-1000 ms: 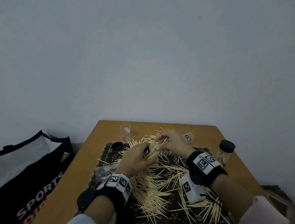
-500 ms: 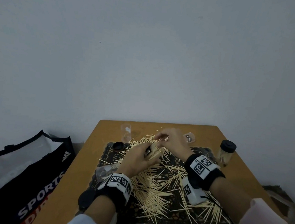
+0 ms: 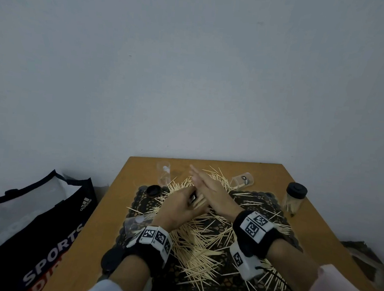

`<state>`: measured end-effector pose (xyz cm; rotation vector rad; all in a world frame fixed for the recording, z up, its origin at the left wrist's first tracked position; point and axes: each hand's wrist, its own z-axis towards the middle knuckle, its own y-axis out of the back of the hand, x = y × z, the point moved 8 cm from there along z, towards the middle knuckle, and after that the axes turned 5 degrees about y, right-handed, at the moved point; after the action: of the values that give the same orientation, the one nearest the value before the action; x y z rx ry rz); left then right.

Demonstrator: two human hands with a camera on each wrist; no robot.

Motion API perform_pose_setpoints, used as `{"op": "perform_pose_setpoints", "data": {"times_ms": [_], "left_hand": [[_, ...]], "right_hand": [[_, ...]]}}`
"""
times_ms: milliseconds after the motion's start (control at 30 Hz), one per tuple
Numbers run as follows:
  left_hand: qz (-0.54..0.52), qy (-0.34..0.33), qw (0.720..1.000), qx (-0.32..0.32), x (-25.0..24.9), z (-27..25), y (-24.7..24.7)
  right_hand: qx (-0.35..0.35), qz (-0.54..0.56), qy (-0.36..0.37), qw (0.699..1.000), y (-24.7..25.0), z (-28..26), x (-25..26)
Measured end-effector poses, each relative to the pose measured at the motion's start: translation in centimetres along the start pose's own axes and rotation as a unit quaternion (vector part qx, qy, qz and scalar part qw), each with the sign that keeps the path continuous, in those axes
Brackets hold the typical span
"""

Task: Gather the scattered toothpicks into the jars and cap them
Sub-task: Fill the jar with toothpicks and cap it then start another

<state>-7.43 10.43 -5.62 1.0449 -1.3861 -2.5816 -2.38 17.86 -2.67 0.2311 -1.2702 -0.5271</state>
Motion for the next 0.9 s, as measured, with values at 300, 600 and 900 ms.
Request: {"op": "perform_pose_setpoints", "data": {"times_ms": [300, 600, 900], "left_hand": [[-0.004, 0.027, 0.999, -0.028, 0.0, -0.1, 0.7], [0.007, 0.028, 0.999, -0.038, 0.5, 0.0, 0.7], [0.036, 0.093, 0.993, -0.064, 2.8, 0.1, 0.9]], "right_hand": [[-0.049, 0.001, -0.081, 0.995, 2.4, 0.0, -1.9], [-0.016, 0.011, -0.155, 0.988, 1.8, -0.6, -4.4], [0.137, -0.361, -0.192, 0.902, 1.1, -0.7, -7.1]]}}
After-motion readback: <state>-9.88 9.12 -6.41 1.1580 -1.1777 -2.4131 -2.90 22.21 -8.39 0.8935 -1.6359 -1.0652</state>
